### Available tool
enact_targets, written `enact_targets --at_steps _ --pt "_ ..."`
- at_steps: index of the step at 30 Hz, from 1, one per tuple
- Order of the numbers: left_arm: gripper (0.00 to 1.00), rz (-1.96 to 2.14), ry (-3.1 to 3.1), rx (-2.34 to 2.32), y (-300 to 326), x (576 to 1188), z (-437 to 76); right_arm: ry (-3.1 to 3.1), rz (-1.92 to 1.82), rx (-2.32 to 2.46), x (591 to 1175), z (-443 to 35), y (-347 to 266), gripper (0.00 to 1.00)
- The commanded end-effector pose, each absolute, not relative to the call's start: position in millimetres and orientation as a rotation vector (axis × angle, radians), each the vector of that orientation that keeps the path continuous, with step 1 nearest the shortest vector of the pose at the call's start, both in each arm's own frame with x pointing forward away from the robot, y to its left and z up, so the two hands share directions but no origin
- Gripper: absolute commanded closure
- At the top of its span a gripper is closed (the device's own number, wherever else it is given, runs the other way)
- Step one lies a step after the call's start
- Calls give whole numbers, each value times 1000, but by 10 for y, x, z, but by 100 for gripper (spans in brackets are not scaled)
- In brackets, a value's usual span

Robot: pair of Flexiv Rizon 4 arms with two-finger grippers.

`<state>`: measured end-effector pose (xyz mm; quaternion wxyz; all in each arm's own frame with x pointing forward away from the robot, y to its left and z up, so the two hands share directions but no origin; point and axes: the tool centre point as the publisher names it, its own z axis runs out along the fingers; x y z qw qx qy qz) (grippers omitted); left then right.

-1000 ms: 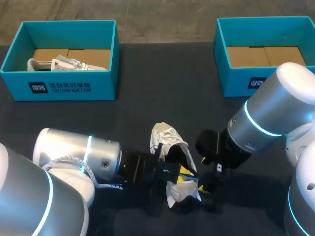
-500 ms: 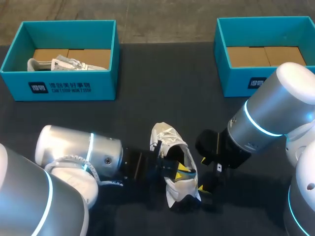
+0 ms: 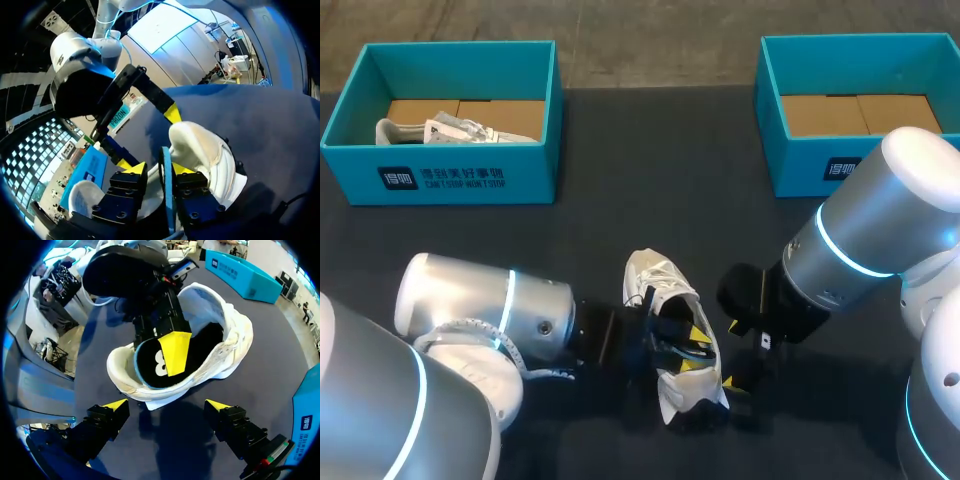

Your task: Take the shoe out of the shoebox, open the shoe tongue, remove and reinsert the insole, then place the shoe into the shoebox

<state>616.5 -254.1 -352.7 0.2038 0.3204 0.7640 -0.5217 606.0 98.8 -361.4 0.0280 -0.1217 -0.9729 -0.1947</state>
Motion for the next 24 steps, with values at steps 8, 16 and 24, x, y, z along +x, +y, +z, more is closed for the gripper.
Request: enact_targets --at_steps 8,16,24 --pt "100 -1480 2096 916 -2486 6016 -3463 -3005 -604 -376 6048 -3623 989 0" --pt "100 -1449 2144 870 -2493 6123 -3590 -3005 -604 -376 6048 -3623 989 0" --pt "24 -1496 2106 893 -2456 5988 -3446 -3005 -604 -376 6048 -3623 989 0"
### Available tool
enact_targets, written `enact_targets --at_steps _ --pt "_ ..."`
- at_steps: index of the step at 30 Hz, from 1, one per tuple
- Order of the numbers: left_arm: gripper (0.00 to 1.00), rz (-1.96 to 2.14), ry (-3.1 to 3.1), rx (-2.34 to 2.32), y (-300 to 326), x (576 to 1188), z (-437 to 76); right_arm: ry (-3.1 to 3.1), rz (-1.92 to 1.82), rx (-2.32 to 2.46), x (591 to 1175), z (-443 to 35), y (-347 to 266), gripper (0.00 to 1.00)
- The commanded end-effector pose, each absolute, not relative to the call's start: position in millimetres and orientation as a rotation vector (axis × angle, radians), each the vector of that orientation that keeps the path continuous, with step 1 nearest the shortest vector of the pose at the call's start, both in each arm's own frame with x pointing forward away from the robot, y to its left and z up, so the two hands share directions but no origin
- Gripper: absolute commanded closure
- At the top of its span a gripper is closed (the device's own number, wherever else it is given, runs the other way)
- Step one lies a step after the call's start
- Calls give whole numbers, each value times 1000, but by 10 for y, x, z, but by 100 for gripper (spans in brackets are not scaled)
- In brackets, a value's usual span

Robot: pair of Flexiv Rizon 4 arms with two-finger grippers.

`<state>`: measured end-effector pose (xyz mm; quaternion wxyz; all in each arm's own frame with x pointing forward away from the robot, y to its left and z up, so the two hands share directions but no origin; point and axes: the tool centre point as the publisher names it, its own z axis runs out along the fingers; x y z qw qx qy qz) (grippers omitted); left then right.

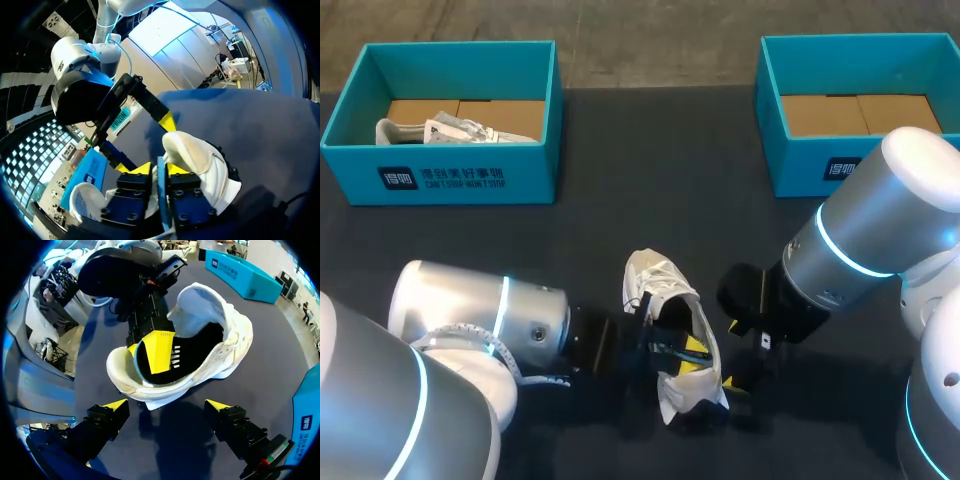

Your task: Take the shoe out of the shoebox, open the shoe tongue, remove and reinsert the insole, then place the shoe into the shoebox

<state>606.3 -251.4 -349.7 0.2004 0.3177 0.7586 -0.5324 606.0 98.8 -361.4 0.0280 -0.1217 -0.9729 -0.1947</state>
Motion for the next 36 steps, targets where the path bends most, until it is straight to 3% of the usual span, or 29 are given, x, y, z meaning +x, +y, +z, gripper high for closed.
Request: enact_targets --at_steps 1,4,13,19,22,36 --pt "25 -1492 2099 899 -2451 5972 -3430 -3005 -604 -376 6048 -3623 989 0" --pt "35 -1478 2080 911 -2421 5926 -3363 -3005 -604 -376 6048 -3623 989 0" --pt "35 -1456 2083 917 -2294 5876 -3256 -3005 -604 -376 6048 -3623 989 0" --pt "49 -1431 2075 888 -2250 5964 -3222 -3005 -604 -376 6048 -3623 989 0" --pt "51 -1427 2076 883 -2245 5979 -3218 -3005 -604 -376 6048 -3623 989 0" --pt "47 -1421 2141 898 -2036 5918 -3177 -3005 -604 -376 6048 -3623 989 0"
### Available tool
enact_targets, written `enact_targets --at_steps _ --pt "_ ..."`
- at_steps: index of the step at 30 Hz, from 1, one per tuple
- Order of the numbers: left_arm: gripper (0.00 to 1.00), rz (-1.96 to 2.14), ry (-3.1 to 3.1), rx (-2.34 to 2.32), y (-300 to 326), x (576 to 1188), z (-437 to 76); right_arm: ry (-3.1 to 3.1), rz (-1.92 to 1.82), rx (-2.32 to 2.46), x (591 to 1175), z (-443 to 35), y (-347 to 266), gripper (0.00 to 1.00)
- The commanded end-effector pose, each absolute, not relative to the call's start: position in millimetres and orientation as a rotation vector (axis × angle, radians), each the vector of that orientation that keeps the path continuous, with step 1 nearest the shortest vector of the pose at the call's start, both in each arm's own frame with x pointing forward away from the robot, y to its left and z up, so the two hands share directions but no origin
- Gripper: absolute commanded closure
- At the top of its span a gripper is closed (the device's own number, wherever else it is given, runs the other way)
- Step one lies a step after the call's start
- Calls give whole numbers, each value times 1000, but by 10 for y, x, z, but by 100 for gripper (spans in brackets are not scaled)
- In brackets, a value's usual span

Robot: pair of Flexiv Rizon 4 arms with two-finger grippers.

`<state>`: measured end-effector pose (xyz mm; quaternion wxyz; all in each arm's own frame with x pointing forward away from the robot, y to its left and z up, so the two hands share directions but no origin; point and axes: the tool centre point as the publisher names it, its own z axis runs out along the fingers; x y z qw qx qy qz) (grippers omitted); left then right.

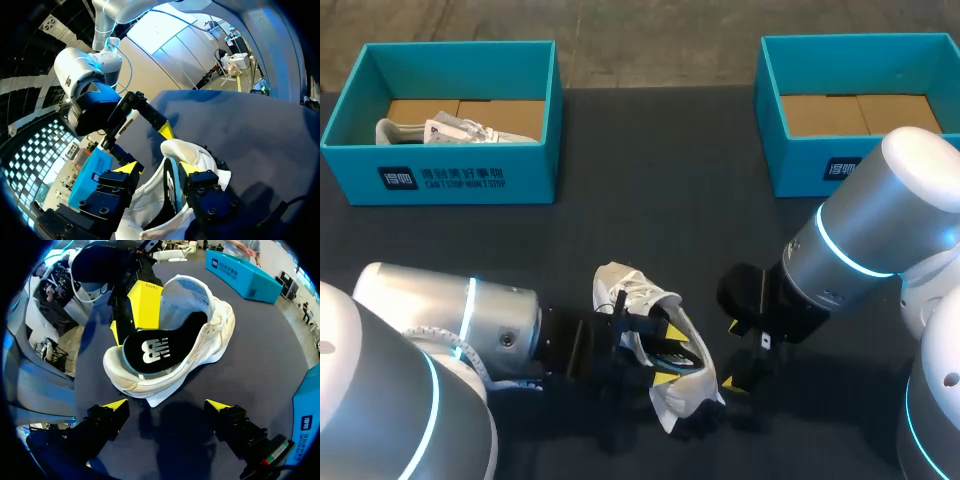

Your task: Take the shoe out of the shoebox, open the shoe tongue, remove and reinsert the insole, then place the shoe into the shoebox

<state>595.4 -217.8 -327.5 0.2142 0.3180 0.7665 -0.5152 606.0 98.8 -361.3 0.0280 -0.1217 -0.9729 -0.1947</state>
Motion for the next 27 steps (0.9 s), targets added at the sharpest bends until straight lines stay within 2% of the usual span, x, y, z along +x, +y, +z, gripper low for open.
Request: enact_targets --at_steps 1,8,11,14,15,17,20,22,27 --pt "47 -1417 2143 907 -2008 5905 -3152 -3005 -604 -376 6048 -3623 989 0" --pt "47 -1376 2155 944 -1865 5865 -3006 -3005 -604 -376 6048 -3623 989 0" --pt "42 -1322 2181 1010 -1798 5834 -2948 -3005 -604 -376 6048 -3623 989 0" --pt "45 -1281 2197 1044 -1736 5819 -2894 -3005 -604 -376 6048 -3623 989 0" --pt "51 -1262 2203 1052 -1721 5823 -2870 -3005 -604 -376 6048 -3623 989 0" --pt "57 -1227 2219 1079 -1698 5831 -2852 -3005 -604 -376 6048 -3623 989 0" --pt "78 -1192 2242 1108 -1672 5848 -2824 -3005 -604 -376 6048 -3623 989 0" --pt "100 -1167 2263 1141 -1663 5852 -2811 -3004 -605 -346 6052 -3610 984 0" --pt "100 -1117 2324 1221 -1646 5837 -2813 -2996 -622 -299 6025 -3452 776 0"
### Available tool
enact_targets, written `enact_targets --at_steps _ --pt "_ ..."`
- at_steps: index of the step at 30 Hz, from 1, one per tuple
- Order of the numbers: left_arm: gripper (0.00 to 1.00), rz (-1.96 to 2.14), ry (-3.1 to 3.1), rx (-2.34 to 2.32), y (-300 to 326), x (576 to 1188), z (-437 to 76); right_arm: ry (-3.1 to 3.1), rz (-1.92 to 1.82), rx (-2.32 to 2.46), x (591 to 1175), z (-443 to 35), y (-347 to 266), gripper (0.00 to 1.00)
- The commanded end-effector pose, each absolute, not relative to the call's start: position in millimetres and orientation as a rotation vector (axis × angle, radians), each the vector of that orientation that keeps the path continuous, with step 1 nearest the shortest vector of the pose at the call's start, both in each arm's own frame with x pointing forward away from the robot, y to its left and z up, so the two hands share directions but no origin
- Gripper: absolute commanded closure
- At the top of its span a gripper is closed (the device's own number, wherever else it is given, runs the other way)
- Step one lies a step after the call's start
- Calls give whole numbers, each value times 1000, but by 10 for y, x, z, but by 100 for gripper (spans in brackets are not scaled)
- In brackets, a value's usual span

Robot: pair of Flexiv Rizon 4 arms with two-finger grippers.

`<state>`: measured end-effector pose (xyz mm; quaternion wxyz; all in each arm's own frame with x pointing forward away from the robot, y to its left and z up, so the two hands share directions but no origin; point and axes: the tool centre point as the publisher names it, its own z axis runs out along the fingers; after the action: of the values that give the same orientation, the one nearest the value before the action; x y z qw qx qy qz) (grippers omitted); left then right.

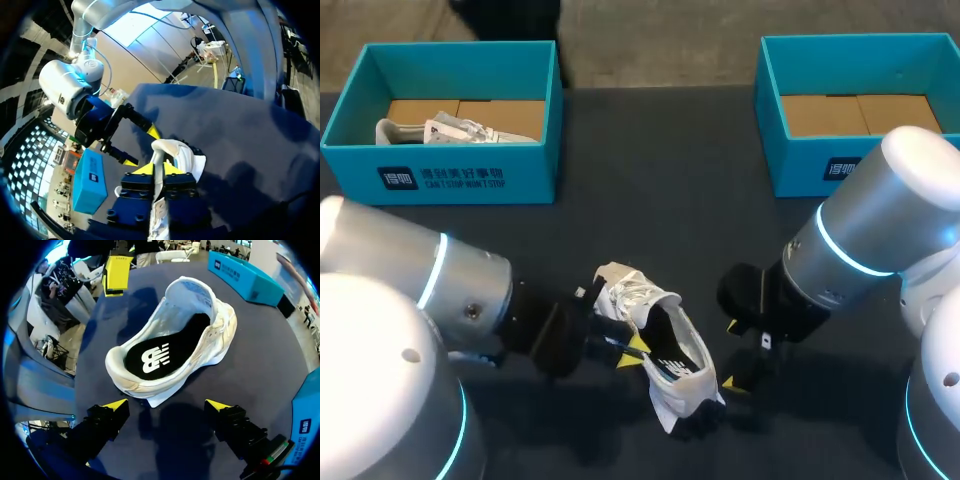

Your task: Take the shoe out of the shoebox, open the shoe tongue, remove and reinsert the insole, then place the shoe into the shoebox

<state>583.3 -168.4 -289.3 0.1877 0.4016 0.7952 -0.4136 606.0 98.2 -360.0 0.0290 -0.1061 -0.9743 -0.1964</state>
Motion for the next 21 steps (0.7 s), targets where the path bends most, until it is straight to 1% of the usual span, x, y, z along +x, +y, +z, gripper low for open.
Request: enact_targets --at_steps 1,8,12,17,21 --pt "100 -1098 2330 1233 -1641 5835 -2812 -2999 -610 -274 6020 -3416 728 0" --pt "100 -1009 2391 1316 -1628 5852 -2771 -3020 -577 -165 6026 -3207 346 0" --pt "100 -976 2429 1327 -1649 5899 -2748 -3032 -527 -171 6022 -3164 141 0" --pt "100 -863 2446 1309 -1698 5966 -2729 -3032 -603 1 6055 -3150 -120 0" --pt "100 -863 2446 1309 -1698 5966 -2729 -3032 -603 1 6055 -3150 -120 0"
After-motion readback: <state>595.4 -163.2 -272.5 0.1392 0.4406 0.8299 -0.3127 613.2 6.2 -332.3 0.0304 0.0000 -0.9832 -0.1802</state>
